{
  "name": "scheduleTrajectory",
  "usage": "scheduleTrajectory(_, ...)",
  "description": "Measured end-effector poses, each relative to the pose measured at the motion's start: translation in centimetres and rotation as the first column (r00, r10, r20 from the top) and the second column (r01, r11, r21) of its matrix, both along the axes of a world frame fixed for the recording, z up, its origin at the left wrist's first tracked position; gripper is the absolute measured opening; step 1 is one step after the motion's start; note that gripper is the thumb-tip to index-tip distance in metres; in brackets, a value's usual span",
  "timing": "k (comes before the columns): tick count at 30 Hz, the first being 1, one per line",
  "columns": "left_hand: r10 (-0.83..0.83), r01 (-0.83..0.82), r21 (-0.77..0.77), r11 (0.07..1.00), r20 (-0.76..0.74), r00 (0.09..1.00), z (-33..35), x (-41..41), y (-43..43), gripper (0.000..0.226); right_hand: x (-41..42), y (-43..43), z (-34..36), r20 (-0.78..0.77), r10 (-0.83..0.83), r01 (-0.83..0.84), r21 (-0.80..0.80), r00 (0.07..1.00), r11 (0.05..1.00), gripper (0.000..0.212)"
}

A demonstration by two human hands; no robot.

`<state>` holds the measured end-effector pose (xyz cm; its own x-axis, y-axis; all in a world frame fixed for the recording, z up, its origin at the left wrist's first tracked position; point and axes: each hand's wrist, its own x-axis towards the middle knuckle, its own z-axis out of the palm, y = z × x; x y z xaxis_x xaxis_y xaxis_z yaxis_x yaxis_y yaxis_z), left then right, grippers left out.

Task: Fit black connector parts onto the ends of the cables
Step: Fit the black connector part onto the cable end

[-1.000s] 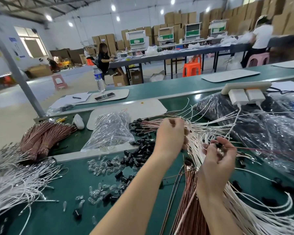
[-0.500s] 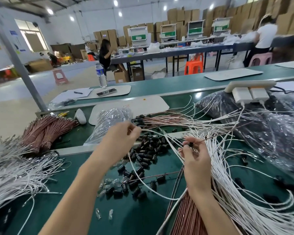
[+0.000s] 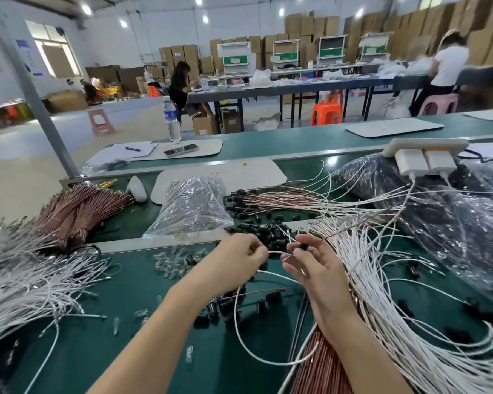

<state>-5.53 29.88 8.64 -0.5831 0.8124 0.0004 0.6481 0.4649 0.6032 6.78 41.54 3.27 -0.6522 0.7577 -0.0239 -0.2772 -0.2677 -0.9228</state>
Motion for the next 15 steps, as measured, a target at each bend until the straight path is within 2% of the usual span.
scheduleTrajectory(2,0.045,-0.05,0.107,0.993,0.05,0.998,0.1,-0.1,0.0,0.024,0.0,0.2,-0.1,0.005,-0.029,0.029,-0.054,1.0,0.998,0.02)
scheduleTrajectory(5,0.097,-0.134,0.251,0.959,0.152,0.984,1.3,-0.8,-0.9,0.02,0.2,0.6,-0.1,0.0,-0.06,0.06,-0.054,0.998,0.997,0.02)
scheduleTrajectory(8,0.192,-0.259,0.39,0.884,0.203,0.96,3.4,-1.8,-2.5,0.016,0.4,0.8,0.2,-0.081,0.004,-0.012,-0.097,0.997,0.995,0.02)
scheduleTrajectory(10,0.264,-0.39,0.513,0.765,0.303,0.916,4.5,-2.4,-4.0,0.017,0.7,1.0,0.4,-0.187,0.136,-0.172,-0.192,0.973,0.966,0.02)
scheduleTrajectory(12,0.241,-0.53,0.612,0.587,0.492,0.836,4.9,-2.9,-5.4,0.017,0.9,1.0,0.6,-0.223,0.313,-0.365,-0.254,0.923,0.896,0.023)
scheduleTrajectory(13,0.206,-0.593,0.622,0.511,0.581,0.787,4.7,-3.0,-6.0,0.016,1.0,0.8,0.6,-0.204,0.39,-0.434,-0.263,0.898,0.862,0.025)
scheduleTrajectory(15,0.163,-0.707,0.57,0.419,0.719,0.676,3.3,-2.9,-6.7,0.015,1.0,0.5,0.5,-0.141,0.472,-0.492,-0.277,0.87,0.825,0.026)
